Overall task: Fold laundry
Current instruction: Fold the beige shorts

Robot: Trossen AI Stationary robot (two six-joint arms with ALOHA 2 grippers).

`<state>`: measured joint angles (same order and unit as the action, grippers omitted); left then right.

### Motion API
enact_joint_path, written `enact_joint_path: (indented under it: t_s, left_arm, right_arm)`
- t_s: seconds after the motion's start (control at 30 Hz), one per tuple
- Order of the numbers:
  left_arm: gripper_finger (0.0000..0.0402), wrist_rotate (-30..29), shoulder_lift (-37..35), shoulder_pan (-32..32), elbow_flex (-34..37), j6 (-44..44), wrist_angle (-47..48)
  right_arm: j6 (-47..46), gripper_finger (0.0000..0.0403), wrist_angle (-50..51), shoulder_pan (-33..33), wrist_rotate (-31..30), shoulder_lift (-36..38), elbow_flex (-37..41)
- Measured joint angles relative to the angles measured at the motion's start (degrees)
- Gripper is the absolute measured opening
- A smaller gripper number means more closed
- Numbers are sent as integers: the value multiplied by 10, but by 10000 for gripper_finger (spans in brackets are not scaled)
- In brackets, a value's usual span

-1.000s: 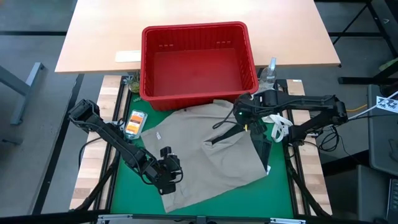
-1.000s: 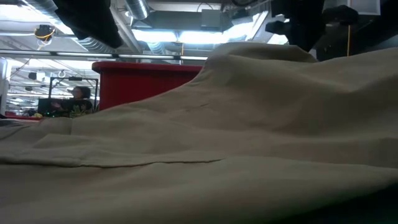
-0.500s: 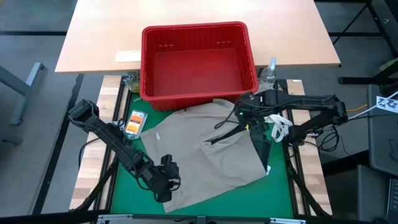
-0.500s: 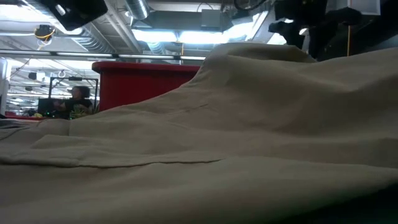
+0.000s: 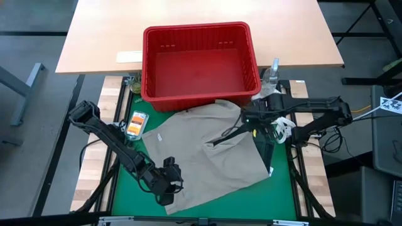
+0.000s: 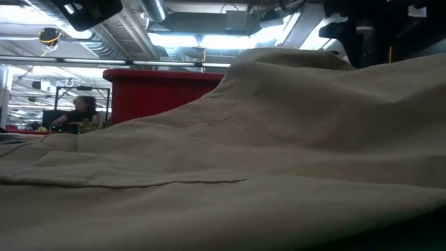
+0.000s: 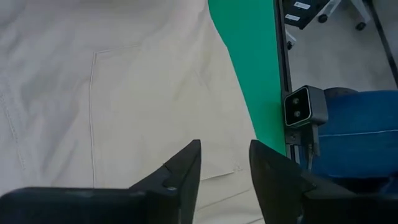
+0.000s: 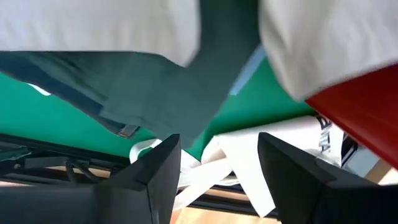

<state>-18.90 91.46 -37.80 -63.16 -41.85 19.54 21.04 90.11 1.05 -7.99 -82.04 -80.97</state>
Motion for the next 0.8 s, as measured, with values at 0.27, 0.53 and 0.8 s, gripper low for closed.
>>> enact_joint_path:
  t_s: [0.27,0.53,0.8]
  left_arm:
    - [167,3,0,-6,0,0,-35]
    - [168,-1,0,-36,0,0,-83]
    - [168,-1,0,-51,0,0,-83]
  right_arm:
    - [-59,214,-2,113,-10,-1,0]
    - [-118,214,-31,230,-35,-2,0]
    - [-196,214,-154,311,-35,-2,0]
